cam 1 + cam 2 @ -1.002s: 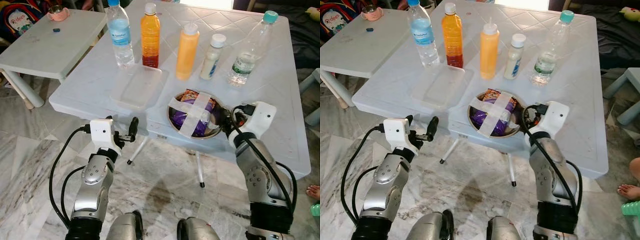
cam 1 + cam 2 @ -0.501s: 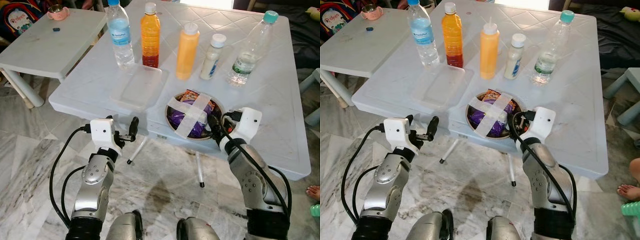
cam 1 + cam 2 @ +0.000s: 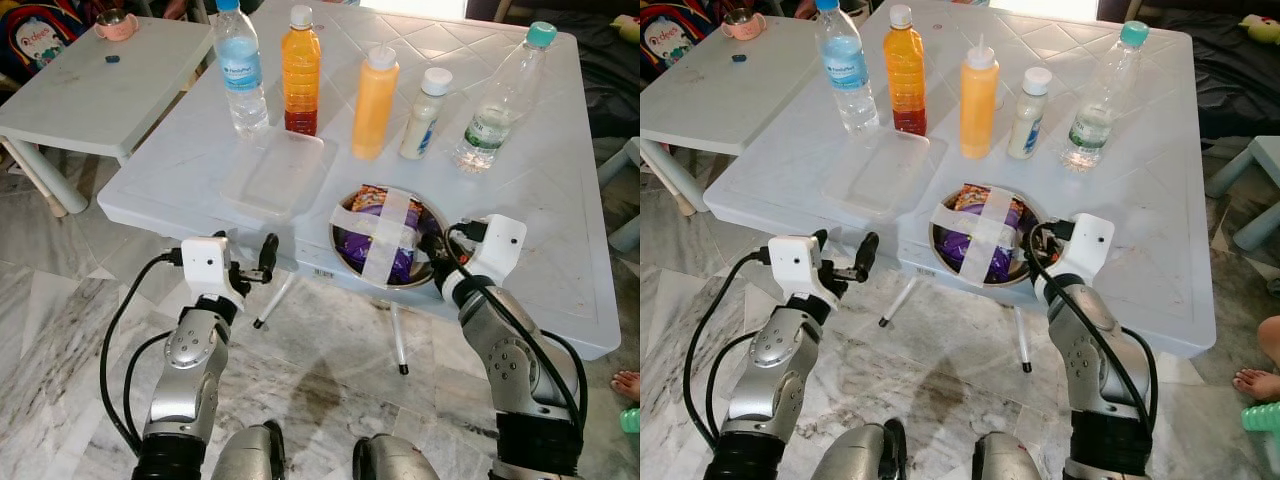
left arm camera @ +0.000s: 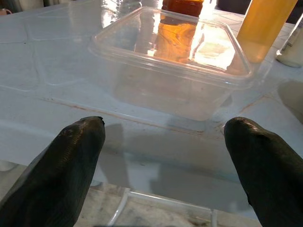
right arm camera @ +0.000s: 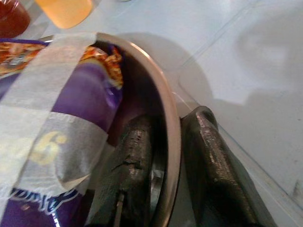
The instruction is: Restocking fridge
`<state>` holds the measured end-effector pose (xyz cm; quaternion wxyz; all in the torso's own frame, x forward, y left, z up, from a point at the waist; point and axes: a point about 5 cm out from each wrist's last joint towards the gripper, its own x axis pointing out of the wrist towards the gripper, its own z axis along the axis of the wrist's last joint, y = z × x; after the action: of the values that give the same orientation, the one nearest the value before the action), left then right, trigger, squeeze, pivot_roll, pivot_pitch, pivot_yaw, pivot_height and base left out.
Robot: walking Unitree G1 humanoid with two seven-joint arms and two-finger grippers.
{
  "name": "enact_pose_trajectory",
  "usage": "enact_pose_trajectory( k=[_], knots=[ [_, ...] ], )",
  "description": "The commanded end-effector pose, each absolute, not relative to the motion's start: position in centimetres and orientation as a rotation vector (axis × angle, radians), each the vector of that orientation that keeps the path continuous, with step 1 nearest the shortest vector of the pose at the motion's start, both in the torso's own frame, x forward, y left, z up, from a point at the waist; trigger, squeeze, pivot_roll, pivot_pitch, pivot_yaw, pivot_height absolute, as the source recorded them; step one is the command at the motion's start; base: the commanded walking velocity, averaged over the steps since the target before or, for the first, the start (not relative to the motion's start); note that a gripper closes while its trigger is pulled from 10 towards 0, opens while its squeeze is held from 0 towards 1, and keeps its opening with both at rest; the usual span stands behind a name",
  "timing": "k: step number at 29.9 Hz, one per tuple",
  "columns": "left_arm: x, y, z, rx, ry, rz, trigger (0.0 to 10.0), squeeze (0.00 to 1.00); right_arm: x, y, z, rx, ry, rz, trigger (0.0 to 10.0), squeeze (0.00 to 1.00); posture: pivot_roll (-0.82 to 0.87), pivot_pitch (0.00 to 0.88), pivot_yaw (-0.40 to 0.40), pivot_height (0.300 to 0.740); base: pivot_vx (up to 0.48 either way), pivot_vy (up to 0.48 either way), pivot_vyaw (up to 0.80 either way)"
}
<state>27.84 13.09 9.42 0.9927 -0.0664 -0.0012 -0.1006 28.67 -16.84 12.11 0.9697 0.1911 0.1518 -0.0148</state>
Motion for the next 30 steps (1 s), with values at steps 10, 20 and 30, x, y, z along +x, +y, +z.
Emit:
enact_pose_trajectory(
  k=[10,20,30],
  knots=[
    [27.6,13.2,9.1,-0.129,0.01,-0.195,10.0,0.0,28.4,-17.5,10.4,0.423,0.406,-0.12,0.0,0.0,-0.04,0.146,0.032,0.74,0.0,0.0,0.0],
    [27.7,13.1,8.6,-0.09,0.048,-0.172,10.0,0.0,28.1,-17.8,10.2,0.415,0.418,-0.148,0.0,0.0,-0.05,0.149,0.035,0.74,0.0,0.0,0.0],
    [28.1,13.9,8.2,-0.036,0.1,-0.1,10.0,0.0,27.2,-17.2,9.8,0.391,0.423,-0.16,4.4,0.0,-0.05,0.155,0.044,0.74,0.0,0.0,0.0]
  ],
)
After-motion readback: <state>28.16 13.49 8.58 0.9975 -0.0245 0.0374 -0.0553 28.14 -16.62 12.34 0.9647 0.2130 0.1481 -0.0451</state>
